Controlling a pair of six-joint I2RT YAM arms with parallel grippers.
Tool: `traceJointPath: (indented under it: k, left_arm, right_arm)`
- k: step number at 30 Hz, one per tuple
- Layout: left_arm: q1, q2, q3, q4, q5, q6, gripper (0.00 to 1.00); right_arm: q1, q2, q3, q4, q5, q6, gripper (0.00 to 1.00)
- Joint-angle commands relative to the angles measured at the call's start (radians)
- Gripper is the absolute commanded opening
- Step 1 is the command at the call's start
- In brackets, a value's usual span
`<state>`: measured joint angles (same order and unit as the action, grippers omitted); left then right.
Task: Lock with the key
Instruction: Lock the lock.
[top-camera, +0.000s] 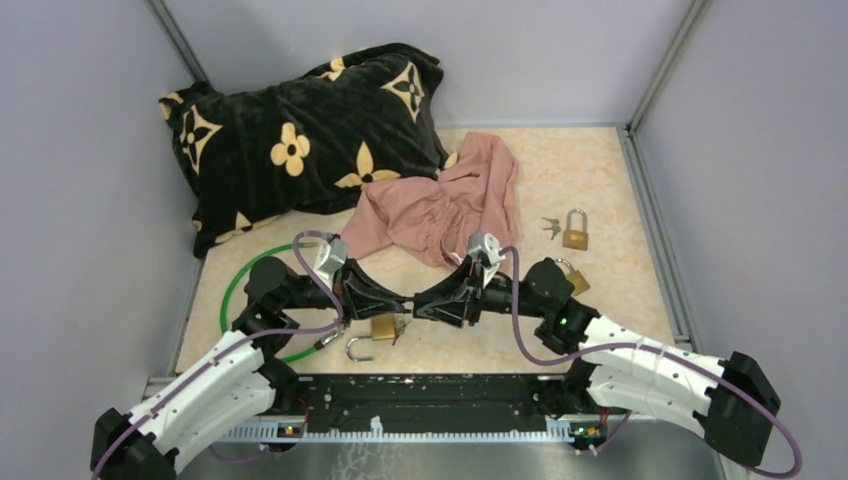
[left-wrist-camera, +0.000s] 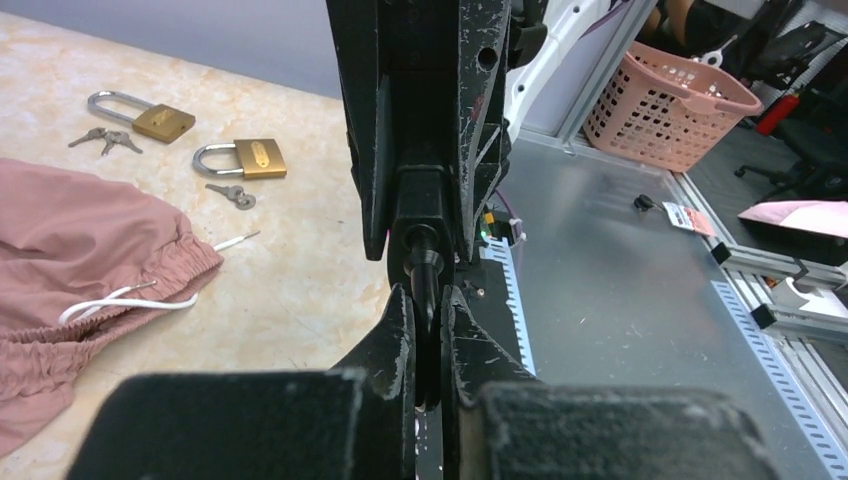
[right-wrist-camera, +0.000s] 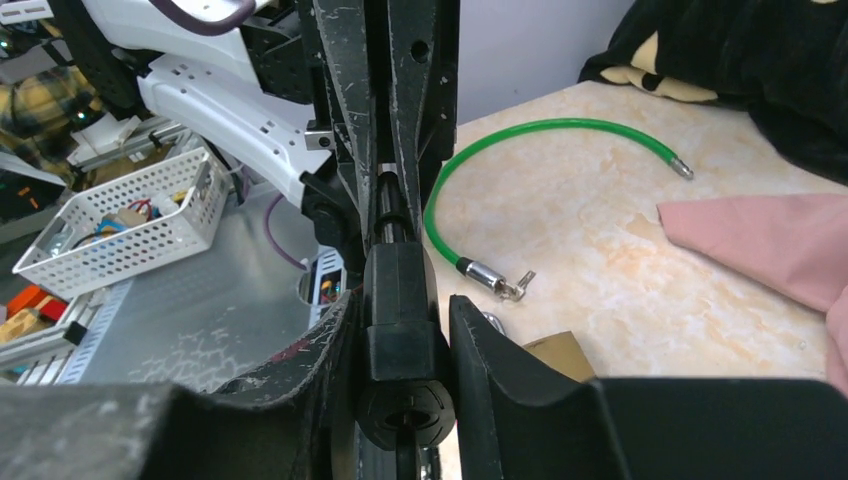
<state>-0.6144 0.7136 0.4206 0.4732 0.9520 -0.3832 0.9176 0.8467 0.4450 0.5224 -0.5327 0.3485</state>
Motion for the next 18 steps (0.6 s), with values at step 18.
traceJointPath:
  k: [18]
  left_arm:
    - [0.026, -0.018, -0.064, 0.000, 0.027, -0.010, 0.26]
  right_arm:
    - [-0.005, -0.025, 0.089, -0.013, 0.035, 0.021, 0.00]
